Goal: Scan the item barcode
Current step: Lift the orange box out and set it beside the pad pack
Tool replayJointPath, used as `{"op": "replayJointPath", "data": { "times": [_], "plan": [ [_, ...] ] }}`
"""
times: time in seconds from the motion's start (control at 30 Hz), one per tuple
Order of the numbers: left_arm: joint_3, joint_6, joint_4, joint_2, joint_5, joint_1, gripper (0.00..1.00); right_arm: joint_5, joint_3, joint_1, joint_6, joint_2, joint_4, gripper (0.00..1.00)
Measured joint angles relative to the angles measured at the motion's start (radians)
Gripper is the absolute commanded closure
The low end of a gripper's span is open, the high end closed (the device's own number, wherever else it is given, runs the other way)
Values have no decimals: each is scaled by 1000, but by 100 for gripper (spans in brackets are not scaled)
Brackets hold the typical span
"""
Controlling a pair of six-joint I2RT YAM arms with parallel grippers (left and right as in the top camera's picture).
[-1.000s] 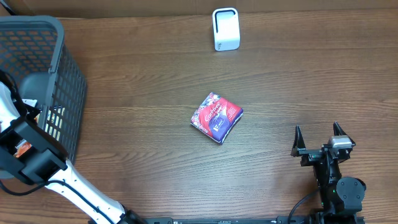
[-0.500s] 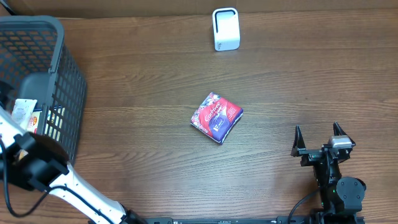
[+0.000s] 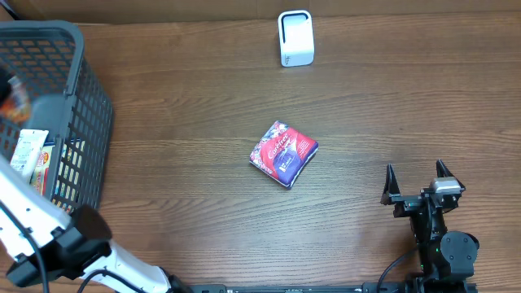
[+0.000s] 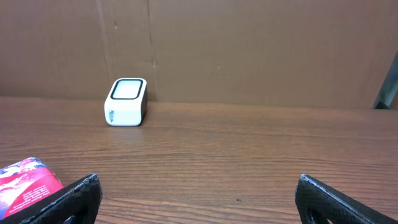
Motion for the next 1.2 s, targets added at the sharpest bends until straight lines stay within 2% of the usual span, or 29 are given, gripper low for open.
{"op": "replayJointPath", "data": {
  "times": [0.1, 0.3, 0.47, 0.63, 0.9, 1.2],
  "plan": [
    [2, 55, -6, -3, 80, -118, 96, 0, 0, 0, 0, 0, 0, 0],
    [2, 136, -58, 5, 134, -365, 96, 0, 0, 0, 0, 0, 0, 0],
    [-3, 170, -110, 51, 62, -583, 96, 0, 0, 0, 0, 0, 0, 0],
    [-85, 167, -109, 124, -43, -745, 96, 0, 0, 0, 0, 0, 0, 0],
    [-251, 160, -106, 338, -110, -893, 96, 0, 0, 0, 0, 0, 0, 0],
    [-289, 111, -109, 560, -118, -970, 96, -1, 0, 0, 0, 0, 0, 0]
  ]
}}
